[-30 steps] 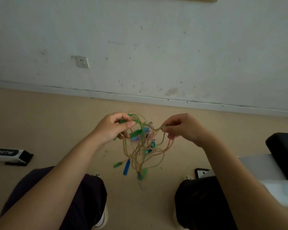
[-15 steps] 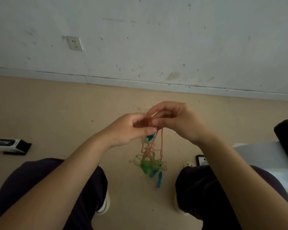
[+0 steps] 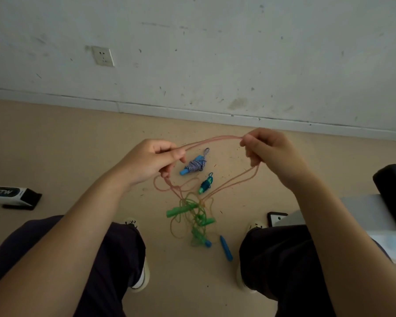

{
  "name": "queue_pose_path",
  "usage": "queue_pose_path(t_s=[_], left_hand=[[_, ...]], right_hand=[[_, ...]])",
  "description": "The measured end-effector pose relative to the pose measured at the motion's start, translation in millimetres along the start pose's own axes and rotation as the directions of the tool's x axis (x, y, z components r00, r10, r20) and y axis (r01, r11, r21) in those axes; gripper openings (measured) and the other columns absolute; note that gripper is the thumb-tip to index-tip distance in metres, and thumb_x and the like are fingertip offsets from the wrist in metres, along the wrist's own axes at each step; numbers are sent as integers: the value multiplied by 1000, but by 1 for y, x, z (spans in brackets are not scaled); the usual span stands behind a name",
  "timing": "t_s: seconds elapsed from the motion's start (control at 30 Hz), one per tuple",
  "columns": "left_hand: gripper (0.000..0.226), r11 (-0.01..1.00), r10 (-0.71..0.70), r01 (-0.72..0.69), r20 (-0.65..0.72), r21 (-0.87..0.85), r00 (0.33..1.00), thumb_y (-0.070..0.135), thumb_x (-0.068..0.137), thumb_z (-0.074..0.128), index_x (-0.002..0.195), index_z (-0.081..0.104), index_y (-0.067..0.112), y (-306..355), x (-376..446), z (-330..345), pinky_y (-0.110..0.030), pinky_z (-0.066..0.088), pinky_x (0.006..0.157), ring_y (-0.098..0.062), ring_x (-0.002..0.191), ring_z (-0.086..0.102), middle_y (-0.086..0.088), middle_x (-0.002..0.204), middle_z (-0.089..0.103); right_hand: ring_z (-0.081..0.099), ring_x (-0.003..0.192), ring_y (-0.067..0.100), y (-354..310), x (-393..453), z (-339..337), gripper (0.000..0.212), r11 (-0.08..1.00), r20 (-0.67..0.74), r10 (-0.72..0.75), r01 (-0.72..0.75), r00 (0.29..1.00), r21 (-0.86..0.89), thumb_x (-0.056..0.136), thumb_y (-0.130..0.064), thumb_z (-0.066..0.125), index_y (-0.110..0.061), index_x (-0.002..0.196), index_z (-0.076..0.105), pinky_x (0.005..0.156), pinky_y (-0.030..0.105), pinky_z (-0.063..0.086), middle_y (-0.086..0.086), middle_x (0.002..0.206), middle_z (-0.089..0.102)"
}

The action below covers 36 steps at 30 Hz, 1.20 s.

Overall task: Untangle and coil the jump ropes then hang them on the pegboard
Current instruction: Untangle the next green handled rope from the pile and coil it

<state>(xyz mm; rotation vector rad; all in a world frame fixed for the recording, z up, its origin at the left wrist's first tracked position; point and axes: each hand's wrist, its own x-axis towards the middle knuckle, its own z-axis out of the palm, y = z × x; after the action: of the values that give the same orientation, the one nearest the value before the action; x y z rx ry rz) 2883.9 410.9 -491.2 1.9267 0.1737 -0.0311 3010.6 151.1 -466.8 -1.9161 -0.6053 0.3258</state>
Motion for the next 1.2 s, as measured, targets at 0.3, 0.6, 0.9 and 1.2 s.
queue_pose_path(t_s=[0.3,0.6,0.9,1.2], left_hand=[[25,992,50,-37,109,-117,993,37,89,68,97,75,15,4,-2,36,-21,52,61,-10,59,58,5,63,62],[20,899,-130,73,103,432,986,36,99,60,93,74,25,-11,4,16,-36,47,73,-21,77,64,-7,88,72],[19,964,40,-26,48,-266,998,48,87,63,79,70,31,4,2,36,-24,48,49,-15,48,55,-2,65,68],[26,988,-27,56,200,-142,979,42,90,67,107,74,23,4,0,43,-16,40,52,-5,55,47,15,59,56]], right_hand=[[36,44,1,-7,-7,41,20,997,388,3,25,922,-66,89,-41,65,-23,82,70,46,13,33,-15,49,44],[53,58,22,0,1,12,35,969,141,1,-36,990,244,99,-34,51,-9,80,65,62,34,47,6,64,56],[71,84,21,-7,-7,35,80,974,128,60,-86,990,210,73,-53,71,-15,137,40,82,40,59,10,104,64],[57,120,5,1,-6,42,59,997,236,-32,49,971,-66,70,-62,72,-32,120,63,108,42,43,-13,121,66]])
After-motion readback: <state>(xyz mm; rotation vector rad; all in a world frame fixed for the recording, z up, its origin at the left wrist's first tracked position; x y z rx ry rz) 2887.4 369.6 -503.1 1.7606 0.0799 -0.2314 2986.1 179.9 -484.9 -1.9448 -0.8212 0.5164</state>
